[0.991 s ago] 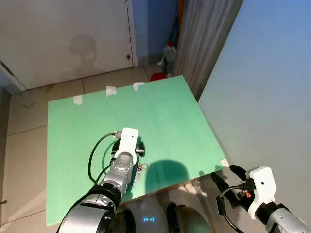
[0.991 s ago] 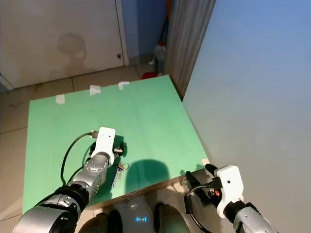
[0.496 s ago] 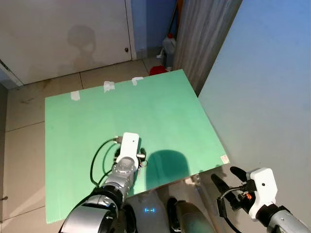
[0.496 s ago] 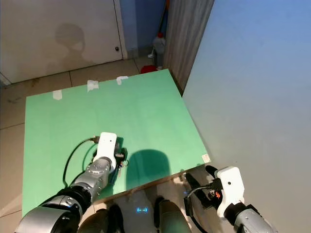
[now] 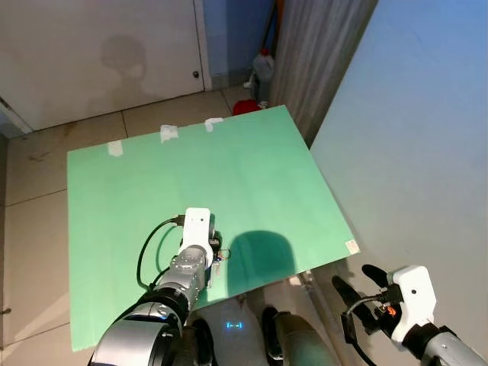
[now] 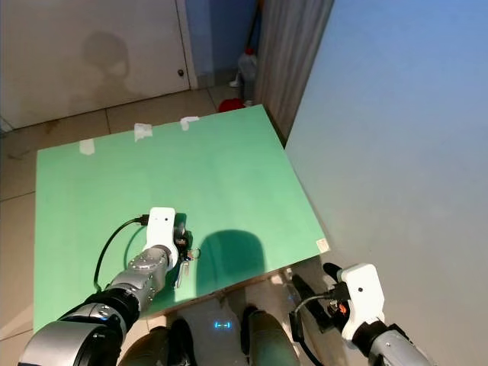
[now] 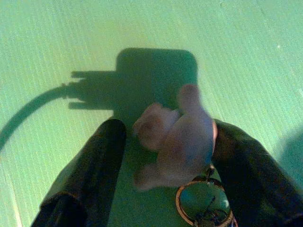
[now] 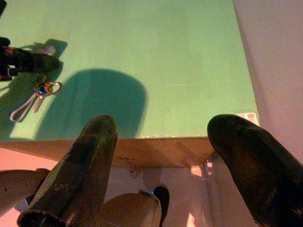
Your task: Hang keys on a hook
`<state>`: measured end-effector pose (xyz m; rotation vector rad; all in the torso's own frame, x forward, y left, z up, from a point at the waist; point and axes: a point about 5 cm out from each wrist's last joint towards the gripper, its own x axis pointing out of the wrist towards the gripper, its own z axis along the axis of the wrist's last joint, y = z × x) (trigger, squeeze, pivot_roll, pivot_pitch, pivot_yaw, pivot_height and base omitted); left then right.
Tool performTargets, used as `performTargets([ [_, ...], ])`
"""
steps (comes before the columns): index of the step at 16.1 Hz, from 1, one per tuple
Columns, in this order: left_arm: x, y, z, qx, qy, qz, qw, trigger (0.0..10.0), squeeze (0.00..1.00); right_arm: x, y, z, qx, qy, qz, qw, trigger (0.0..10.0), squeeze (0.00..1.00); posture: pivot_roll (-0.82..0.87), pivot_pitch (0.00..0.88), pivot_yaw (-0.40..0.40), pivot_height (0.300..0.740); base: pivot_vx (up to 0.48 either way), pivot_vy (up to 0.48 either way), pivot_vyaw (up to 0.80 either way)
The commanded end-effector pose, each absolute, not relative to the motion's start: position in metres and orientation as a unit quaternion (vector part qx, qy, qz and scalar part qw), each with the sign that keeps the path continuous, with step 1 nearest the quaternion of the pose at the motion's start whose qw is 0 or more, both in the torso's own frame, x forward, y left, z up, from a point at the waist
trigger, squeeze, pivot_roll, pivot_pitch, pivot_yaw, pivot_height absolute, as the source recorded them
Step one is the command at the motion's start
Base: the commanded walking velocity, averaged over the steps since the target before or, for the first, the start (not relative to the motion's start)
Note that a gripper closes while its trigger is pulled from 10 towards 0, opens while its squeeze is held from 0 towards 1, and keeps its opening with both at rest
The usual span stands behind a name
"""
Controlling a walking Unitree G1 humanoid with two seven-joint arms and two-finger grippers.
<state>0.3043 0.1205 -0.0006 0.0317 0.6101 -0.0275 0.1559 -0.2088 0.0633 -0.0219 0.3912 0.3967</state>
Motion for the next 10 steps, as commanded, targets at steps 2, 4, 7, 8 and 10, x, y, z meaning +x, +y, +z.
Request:
performTargets([
  [2, 0.304, 0.117, 0.001, 0.029, 0.286, -0.041, 0.957, 0.0, 0.39, 0.15, -0.213, 0.065, -0.012, 0.199, 0.185, 0.962, 10.0, 0.0, -0.48, 0.268, -0.01, 0.74, 0.0, 0.0, 0.0],
  [4, 0.307, 0.112, 0.005, 0.033, 0.262, -0.063, 0.962, 0.0, 0.34, 0.15, -0.211, 0.065, -0.01, 0.2, 0.187, 0.962, 10.0, 0.0, -0.47, 0.272, -0.011, 0.74, 0.0, 0.0, 0.0],
  [7, 0.313, 0.108, 0.016, 0.028, 0.217, -0.094, 0.971, 0.0, 0.0, 0.154, -0.208, 0.063, -0.008, 0.199, 0.193, 0.961, 10.0, 0.0, -0.45, 0.266, -0.006, 0.74, 0.0, 0.0, 0.0],
  [8, 0.318, 0.109, 0.025, 0.007, 0.183, -0.108, 0.977, 0.0, 0.0, 0.158, -0.206, 0.06, -0.006, 0.198, 0.198, 0.96, 10.0, 0.0, -0.43, 0.25, 0.002, 0.74, 0.0, 0.0, 0.0],
  [10, 0.321, 0.114, 0.032, 0.004, 0.156, -0.112, 0.981, 0.0, 0.0, 0.166, -0.201, 0.057, -0.001, 0.192, 0.201, 0.961, 10.0, 0.0, -0.41, 0.232, 0.01, 0.74, 0.0, 0.0, 0.0],
])
